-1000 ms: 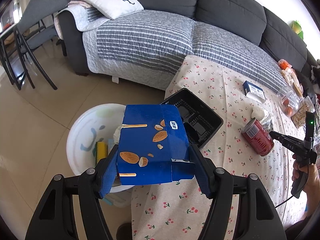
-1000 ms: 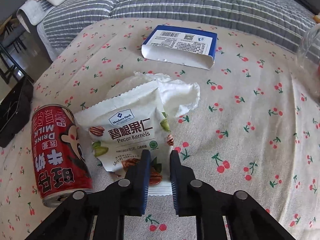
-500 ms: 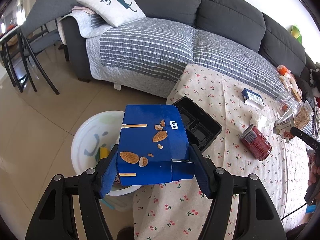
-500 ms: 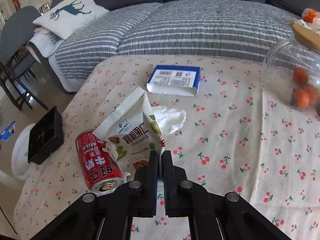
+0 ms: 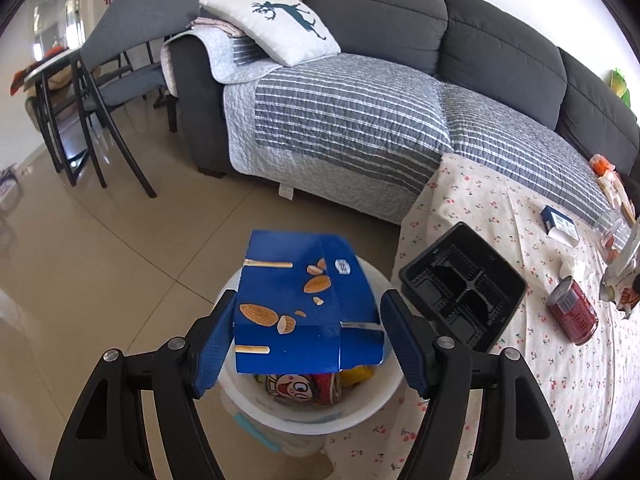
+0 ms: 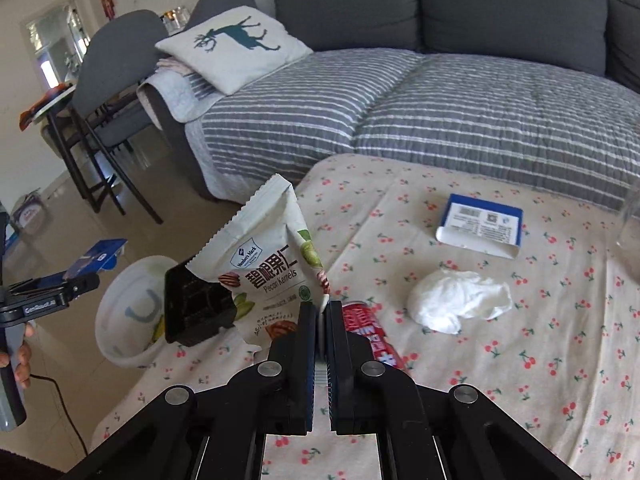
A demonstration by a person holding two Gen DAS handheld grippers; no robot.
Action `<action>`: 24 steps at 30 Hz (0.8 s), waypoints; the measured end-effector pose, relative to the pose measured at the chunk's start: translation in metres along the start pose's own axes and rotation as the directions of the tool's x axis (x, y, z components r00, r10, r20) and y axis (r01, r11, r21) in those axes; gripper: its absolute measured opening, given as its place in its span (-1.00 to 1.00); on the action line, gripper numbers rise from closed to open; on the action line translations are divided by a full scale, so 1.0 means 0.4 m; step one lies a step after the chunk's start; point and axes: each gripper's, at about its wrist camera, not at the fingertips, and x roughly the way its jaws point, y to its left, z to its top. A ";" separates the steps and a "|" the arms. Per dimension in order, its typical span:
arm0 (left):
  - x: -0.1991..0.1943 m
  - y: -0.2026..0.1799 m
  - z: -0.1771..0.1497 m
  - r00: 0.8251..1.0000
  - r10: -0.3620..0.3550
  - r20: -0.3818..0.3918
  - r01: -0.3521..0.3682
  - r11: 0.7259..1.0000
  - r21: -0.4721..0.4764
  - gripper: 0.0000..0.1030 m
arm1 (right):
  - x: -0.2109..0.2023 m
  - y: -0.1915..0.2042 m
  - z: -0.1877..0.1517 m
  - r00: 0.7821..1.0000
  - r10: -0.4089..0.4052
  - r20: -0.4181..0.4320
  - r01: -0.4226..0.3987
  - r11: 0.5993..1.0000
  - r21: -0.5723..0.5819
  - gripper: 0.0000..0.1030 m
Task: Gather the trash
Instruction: 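Drop the blue carton into the bucket with the left tool while the right tool carries the bag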
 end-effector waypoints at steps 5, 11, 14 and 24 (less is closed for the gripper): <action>0.019 0.037 -0.020 0.997 0.062 -0.040 -0.062 0.998 0.005 0.76 | 0.037 0.059 -0.006 1.000 0.016 -0.020 -0.017 0.999 -0.039 -0.95; -0.003 0.078 -0.054 0.992 0.122 -0.039 -0.119 0.990 0.081 0.80 | 0.075 0.130 -0.011 0.998 0.019 -0.054 -0.024 0.996 -0.090 -0.94; -0.011 0.110 -0.073 0.990 0.131 -0.046 -0.127 0.988 0.086 0.81 | 0.092 0.182 -0.005 0.998 0.027 -0.060 -0.034 0.991 -0.127 -0.94; -0.030 0.228 -0.112 0.989 0.115 -0.094 -0.115 0.993 0.001 0.82 | 0.228 0.397 -0.003 0.990 0.072 -0.117 -0.096 0.972 -0.215 -0.94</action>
